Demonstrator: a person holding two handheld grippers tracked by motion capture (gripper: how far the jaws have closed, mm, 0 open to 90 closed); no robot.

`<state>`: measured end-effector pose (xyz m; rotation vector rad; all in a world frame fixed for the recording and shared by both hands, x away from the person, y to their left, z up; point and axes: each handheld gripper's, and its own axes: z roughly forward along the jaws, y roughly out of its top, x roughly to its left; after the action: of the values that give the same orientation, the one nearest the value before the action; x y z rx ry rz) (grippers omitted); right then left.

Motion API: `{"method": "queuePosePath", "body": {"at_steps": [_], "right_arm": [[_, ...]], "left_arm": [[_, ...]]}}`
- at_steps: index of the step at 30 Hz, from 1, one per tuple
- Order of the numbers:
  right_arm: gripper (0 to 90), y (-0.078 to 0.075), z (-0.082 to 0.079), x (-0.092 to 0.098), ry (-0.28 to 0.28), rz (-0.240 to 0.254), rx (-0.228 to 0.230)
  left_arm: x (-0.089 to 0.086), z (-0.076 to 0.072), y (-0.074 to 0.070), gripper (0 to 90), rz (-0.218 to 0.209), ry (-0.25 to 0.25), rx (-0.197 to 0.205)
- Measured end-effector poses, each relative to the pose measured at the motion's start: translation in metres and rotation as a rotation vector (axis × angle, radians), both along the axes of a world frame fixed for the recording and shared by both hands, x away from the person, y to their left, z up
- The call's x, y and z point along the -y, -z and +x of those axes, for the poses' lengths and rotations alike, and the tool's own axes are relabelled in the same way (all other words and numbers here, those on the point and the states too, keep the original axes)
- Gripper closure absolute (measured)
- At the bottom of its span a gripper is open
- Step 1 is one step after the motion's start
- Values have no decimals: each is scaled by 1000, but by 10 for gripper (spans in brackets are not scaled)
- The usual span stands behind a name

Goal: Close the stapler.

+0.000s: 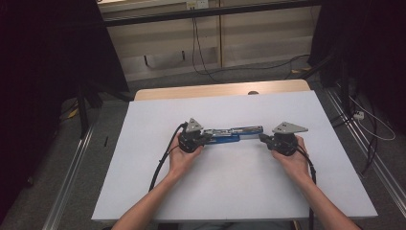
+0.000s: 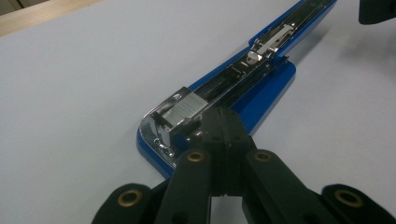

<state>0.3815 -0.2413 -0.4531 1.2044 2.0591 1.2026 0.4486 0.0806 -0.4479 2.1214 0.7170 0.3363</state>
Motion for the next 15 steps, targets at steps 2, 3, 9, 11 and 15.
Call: {"method": "queuePosePath", "body": {"at_steps": [2,3,9,11,15], "right_arm": [[900,0,0,0,1,0,-1],[900,0,1,0,0,-2,-3],[900,0,2,0,-5,-2,-15],[900,-1,2,0,-3,-3,-18],[900,-2,5,2,7,-6,-40]], "left_arm": [[0,1,2,900,-14,0,-10],[0,1,2,900,-10,-2,-5],[-2,2,2,900,-8,1,-11],[-1,1,2,900,-4,6,-4],[0,0,2,900,4,5,10]]}}
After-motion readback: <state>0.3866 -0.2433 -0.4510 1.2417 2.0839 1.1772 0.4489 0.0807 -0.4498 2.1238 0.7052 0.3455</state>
